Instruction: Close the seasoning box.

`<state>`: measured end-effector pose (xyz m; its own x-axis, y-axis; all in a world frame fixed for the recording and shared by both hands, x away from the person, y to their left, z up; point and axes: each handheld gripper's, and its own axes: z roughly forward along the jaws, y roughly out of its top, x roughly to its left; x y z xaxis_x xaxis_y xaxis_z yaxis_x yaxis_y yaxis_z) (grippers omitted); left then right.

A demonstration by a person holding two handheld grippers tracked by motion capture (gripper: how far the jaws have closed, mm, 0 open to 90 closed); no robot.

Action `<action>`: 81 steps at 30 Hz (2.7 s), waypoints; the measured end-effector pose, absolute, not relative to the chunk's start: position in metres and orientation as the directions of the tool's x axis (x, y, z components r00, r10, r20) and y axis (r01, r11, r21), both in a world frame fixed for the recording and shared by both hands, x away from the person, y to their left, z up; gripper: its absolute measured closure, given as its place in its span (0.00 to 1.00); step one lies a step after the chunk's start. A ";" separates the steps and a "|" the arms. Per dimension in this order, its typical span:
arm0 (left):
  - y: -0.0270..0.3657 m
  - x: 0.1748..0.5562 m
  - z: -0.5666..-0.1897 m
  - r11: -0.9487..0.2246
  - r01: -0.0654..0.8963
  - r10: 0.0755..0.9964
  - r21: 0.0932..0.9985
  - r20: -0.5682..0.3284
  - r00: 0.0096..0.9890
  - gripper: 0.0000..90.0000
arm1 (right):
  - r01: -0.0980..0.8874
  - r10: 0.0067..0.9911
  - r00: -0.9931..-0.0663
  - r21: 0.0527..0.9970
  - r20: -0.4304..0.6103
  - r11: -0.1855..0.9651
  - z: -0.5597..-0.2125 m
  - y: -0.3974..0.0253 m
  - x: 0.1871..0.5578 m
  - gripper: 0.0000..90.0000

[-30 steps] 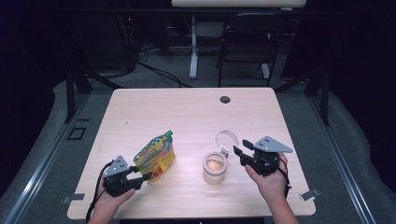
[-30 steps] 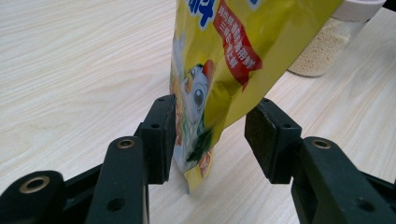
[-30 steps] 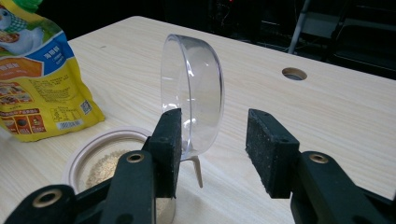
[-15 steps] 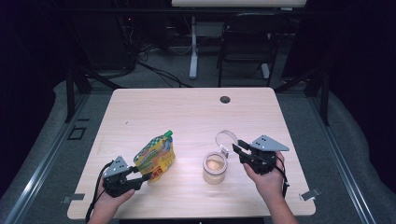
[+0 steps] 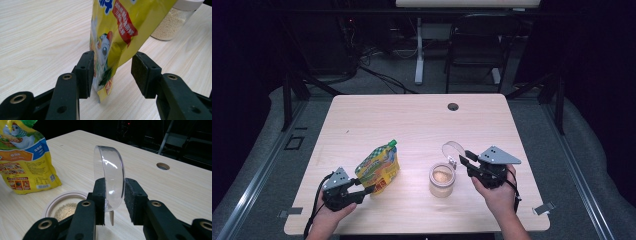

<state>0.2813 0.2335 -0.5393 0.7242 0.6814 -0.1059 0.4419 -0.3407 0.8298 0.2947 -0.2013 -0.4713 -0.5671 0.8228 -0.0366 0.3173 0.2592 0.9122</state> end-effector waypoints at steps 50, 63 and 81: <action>0.233 0.281 -0.540 -0.339 0.445 0.685 0.829 -0.107 0.720 0.59 | 0.222 0.758 -0.608 0.865 -0.239 0.451 -0.486 -0.165 0.268 0.61; 0.233 0.277 -0.538 -0.338 0.440 0.685 0.832 -0.103 0.722 0.59 | 0.161 0.726 -0.594 0.832 -0.347 0.530 -0.493 -0.156 0.257 0.57; 0.237 0.267 -0.540 -0.338 0.453 0.690 0.825 -0.110 0.715 0.55 | 0.179 0.706 -0.614 0.809 -0.353 0.560 -0.499 -0.151 0.254 0.47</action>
<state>0.2669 0.2367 -0.5395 0.7155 0.6900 -0.1099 0.4530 -0.3384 0.8248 0.2541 -0.1506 -0.4994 -0.6137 0.7062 -0.3532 0.1790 0.5601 0.8089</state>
